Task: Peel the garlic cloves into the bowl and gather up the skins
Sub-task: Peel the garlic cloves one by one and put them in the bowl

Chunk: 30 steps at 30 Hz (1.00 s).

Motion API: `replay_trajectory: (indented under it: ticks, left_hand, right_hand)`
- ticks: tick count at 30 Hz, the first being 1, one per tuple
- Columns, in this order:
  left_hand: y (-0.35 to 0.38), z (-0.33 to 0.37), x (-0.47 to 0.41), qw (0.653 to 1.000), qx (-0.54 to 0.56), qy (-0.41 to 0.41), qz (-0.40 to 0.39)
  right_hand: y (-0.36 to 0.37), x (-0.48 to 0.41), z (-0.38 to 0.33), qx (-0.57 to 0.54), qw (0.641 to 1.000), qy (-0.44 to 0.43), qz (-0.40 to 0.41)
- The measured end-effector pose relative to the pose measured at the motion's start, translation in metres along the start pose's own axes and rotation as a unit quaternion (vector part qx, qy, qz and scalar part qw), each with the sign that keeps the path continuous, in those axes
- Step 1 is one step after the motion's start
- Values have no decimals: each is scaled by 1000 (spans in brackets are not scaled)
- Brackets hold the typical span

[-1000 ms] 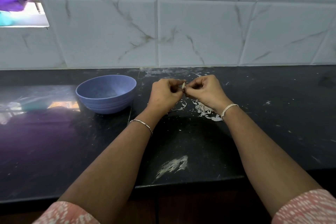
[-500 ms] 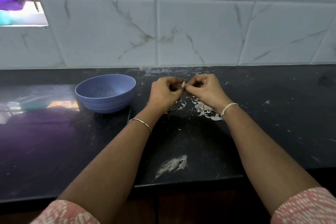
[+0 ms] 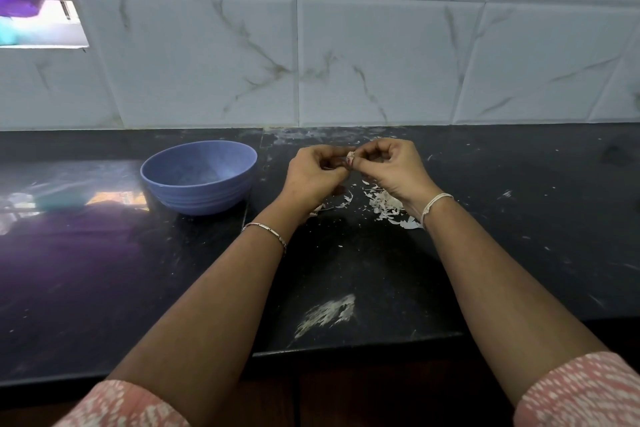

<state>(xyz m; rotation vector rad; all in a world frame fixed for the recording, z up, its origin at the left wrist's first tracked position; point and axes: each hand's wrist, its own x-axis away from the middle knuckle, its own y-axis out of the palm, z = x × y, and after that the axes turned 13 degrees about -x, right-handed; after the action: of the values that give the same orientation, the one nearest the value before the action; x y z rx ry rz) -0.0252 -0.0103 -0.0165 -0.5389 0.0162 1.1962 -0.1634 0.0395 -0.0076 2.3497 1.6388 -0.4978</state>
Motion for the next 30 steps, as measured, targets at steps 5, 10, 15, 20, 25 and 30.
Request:
replay_trajectory:
  ticks: [5, 10, 15, 20, 25, 30]
  left_hand:
    - [0, 5, 2, 993, 107, -52, -17]
    - [2, 3, 1, 990, 132, -50, -17]
    - [-1, 1, 0, 993, 111, -43, -11]
    - [-4, 1, 1, 993, 114, -39, -12]
    - [-4, 4, 3, 989, 141, -48, -19]
    - [-3, 5, 4, 985, 161, -57, -3]
  right_hand:
    - [0, -2, 1, 7, 1000, -2, 15]
    - [3, -1, 0, -11, 999, 21, 24]
    - [5, 1, -5, -102, 992, 67, 27]
    - [5, 0, -3, -165, 980, 107, 35]
    - [4, 0, -5, -187, 975, 117, 37]
    - [5, 2, -5, -124, 988, 85, 37]
